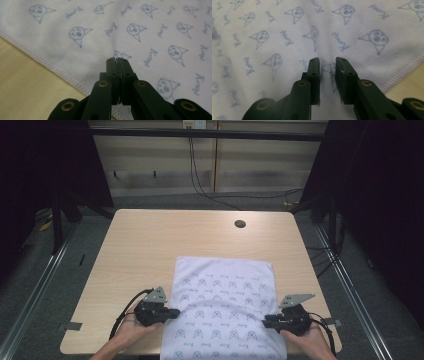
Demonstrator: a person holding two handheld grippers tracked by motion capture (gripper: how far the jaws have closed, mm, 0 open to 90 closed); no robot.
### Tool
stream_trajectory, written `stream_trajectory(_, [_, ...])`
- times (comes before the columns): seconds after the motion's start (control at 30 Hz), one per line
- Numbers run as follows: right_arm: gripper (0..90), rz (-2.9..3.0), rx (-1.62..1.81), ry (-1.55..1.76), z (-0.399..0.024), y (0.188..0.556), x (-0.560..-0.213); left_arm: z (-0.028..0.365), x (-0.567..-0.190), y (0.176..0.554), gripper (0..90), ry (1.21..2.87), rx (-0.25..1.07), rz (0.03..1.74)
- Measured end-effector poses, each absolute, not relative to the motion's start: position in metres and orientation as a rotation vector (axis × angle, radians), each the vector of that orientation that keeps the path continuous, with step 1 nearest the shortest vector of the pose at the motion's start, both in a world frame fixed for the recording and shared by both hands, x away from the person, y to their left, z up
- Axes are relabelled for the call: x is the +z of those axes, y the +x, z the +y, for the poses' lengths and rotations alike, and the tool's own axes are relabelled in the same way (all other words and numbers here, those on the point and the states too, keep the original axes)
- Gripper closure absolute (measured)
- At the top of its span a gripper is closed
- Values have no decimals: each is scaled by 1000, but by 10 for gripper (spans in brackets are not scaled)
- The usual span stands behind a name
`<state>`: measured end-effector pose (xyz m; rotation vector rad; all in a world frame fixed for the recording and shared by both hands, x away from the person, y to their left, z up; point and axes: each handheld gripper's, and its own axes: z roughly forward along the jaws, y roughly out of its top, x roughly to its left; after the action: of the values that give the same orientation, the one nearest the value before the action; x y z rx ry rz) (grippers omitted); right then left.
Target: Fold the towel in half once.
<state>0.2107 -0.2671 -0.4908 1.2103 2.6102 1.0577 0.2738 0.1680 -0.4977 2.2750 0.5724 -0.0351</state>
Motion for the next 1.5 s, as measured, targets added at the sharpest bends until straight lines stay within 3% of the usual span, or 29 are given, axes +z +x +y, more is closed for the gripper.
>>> stream_trajectory(0.1, [719,2633,1058,1199,-263,198,-490,174,-497,265,886,2272,-98,579])
stream_trajectory(0.17, [638,2628,1054,1199,-259,192,-489,179,-496,262,872,2261,-108,593])
stream_trajectory(0.27, [593,2567,1137,1205,-263,196,-485,184,-491,264,795,2224,-87,618])
stream_trajectory(0.47, [586,2351,1217,1234,-283,245,-473,184,-482,299,741,2165,22,676])
stream_trajectory(0.57, [576,2315,1184,1267,-288,278,-475,184,-474,317,816,2122,77,692])
stream_trajectory(0.8, [524,2261,1130,1317,-297,348,-484,182,-471,356,782,2046,118,776])
stream_trajectory(0.9, [474,2261,1083,1346,-298,364,-493,178,-479,371,751,2061,126,813])
stream_trajectory(1.13, [458,2298,1023,1349,-296,371,-505,177,-485,397,652,2069,166,879])
stream_trajectory(1.23, [487,2312,1020,1326,-290,368,-505,181,-498,407,594,2057,166,969])
stream_trajectory(1.5, [755,2291,1045,1332,-290,364,-506,167,-507,414,506,2100,184,935])
